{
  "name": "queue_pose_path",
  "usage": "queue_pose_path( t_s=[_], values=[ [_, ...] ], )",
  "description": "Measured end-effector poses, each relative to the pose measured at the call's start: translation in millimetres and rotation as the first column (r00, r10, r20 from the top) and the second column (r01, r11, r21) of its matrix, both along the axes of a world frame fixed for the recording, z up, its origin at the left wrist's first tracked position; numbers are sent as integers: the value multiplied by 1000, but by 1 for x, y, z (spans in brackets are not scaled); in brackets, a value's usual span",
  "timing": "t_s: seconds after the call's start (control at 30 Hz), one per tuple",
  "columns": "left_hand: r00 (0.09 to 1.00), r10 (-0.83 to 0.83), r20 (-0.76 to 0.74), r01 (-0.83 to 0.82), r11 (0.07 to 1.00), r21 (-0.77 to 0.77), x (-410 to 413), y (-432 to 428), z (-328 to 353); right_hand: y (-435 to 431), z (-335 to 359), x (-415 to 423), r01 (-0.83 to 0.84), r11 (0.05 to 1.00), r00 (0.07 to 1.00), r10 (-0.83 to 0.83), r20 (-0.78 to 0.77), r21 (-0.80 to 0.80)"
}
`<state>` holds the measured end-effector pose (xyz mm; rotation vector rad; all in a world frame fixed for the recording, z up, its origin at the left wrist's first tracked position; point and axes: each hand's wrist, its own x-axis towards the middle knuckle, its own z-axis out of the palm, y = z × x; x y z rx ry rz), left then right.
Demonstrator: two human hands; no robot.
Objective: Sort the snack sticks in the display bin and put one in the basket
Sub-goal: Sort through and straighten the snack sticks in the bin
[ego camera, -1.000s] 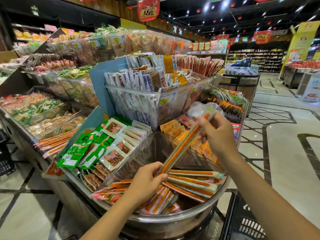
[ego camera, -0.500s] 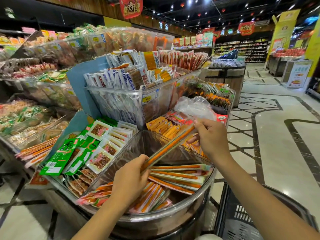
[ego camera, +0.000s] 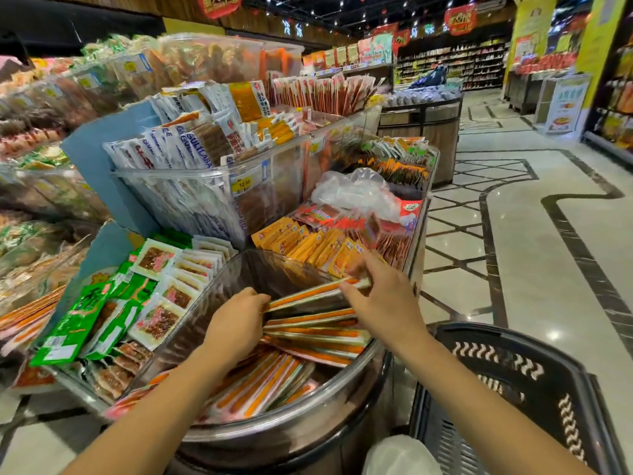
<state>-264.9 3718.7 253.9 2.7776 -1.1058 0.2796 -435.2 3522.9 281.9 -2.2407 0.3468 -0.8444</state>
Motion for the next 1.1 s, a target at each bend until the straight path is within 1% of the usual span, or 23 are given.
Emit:
queue_pose_path(
  t_s=[0.07, 0.13, 0.23, 0.3, 0.37, 0.47, 0.6, 0.73, 0.8, 0.87, 0.93, 1.0, 1.1],
  values=[
    [1000, 24, -9, -24, 1000, -12, 5, -10, -3, -2, -9, -1, 53, 988, 998, -56, -11, -148],
    [998, 56, -5, -56, 998, -25, 7, -19, -7, -6, -19, 0, 122, 947, 992, -126, 4, -296],
    [997, 71, 32, -72, 997, 18, 4, -30, -14, -9, -33, 1, 235, 883, 970, -240, 38, -407],
    [997, 50, 58, -51, 998, 25, 4, -35, -18, -11, -41, 0, 282, 862, 955, -296, 35, -422],
    [997, 38, 64, -39, 999, 9, 7, -37, -21, -12, -46, 0, 309, 866, 946, -322, 35, -392],
    [999, 33, 0, -33, 999, 12, 8, -40, -26, -10, -49, 1, 331, 871, 937, -349, 16, -364],
    [994, -18, -107, 21, 999, 27, 5, -40, -29, -8, -49, 1, 349, 873, 928, -371, 0, -340],
    [981, -21, -192, 18, 1000, -17, 5, -30, -22, -7, -44, 0, 351, 841, 916, -399, -34, -411],
    [981, -41, -189, 33, 999, -43, 2, -25, -13, -8, -39, 0, 325, 826, 918, -392, -55, -461],
    [990, -71, -120, 57, 992, -112, 0, -18, 1, -7, -32, 0, 283, 826, 928, -364, -77, -488],
    [996, -85, -3, 83, 980, -179, -2, -6, 20, -1, -23, 1, 237, 833, 947, -313, -72, -500],
    [987, -94, 132, 123, 965, -232, 0, 11, 37, 11, -13, 5, 166, 858, 970, -230, -75, -486],
    [952, -67, 299, 159, 942, -296, 11, 46, 50, 35, 2, 19, 0, 891, 989, -68, -132, -454]
  ],
)
